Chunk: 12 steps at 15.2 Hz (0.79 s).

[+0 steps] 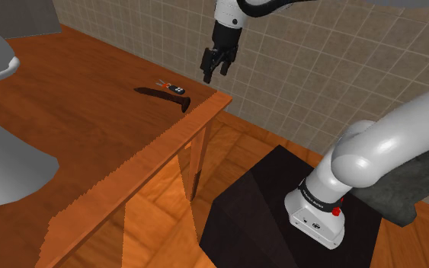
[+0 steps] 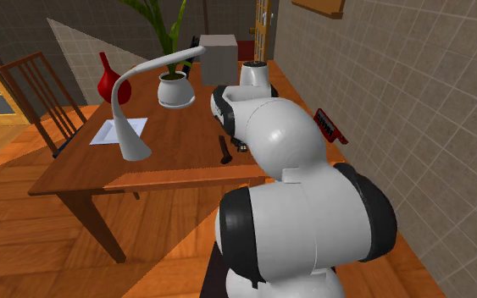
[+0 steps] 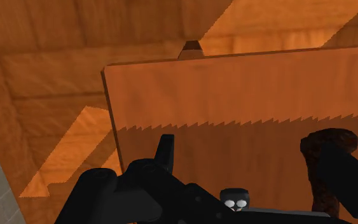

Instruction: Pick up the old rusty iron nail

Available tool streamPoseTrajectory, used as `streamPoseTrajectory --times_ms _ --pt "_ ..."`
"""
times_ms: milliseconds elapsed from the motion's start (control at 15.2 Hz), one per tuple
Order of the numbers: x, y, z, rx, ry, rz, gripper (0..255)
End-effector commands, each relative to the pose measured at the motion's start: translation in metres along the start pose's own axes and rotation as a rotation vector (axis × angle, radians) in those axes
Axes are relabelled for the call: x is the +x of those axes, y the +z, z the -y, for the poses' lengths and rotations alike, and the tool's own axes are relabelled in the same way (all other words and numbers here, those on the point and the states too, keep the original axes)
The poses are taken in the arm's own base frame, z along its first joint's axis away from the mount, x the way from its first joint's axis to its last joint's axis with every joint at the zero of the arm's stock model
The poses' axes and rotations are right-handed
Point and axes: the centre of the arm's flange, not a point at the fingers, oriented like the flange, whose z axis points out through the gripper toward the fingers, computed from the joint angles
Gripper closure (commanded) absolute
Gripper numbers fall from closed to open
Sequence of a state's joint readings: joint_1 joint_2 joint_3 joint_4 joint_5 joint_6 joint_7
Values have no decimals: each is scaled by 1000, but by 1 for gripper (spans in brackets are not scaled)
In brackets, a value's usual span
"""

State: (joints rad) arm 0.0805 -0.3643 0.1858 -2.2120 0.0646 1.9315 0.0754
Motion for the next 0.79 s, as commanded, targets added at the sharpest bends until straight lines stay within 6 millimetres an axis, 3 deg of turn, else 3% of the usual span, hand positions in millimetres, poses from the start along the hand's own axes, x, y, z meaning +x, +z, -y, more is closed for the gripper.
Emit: streamPoseTrajectory --times_ms 0,726 --pt "18 9 15 4 -29 -8 0" --pt "114 47 108 20 -184 -46 0"
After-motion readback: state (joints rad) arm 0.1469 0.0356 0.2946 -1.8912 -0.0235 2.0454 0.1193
